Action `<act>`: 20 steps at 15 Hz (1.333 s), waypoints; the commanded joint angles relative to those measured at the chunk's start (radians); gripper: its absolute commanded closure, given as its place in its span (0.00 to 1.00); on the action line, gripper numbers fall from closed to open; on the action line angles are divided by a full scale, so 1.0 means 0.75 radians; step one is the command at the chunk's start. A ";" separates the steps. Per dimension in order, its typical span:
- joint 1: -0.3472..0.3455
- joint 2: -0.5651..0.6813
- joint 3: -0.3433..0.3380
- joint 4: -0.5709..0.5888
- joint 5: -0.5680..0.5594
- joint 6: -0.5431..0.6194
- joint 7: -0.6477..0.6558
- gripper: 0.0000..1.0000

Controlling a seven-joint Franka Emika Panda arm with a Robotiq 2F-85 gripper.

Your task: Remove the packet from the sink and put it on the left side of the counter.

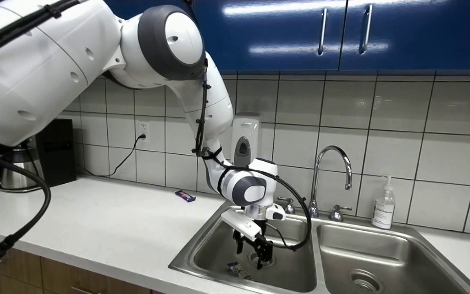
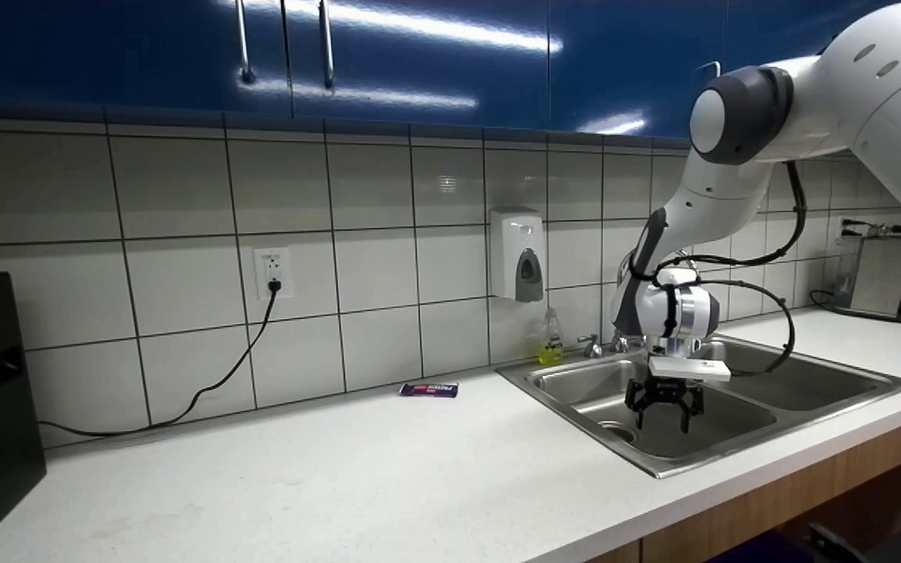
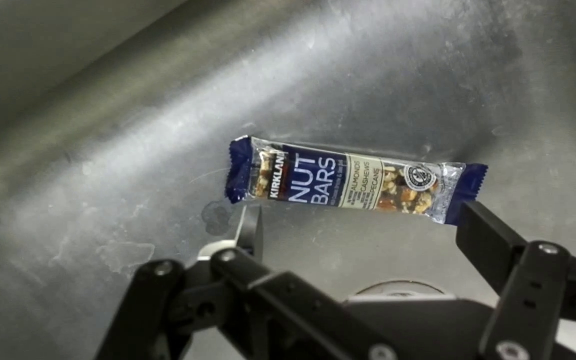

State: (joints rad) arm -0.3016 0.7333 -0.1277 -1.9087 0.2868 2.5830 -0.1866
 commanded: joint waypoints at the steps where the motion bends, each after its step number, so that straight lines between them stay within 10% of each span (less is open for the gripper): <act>1: -0.030 0.008 0.031 0.010 -0.038 0.003 0.026 0.00; 20: 0.004 0.035 0.023 0.016 0.030 0.071 0.261 0.00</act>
State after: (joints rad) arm -0.2992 0.7579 -0.1210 -1.8897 0.2892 2.6060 -0.0825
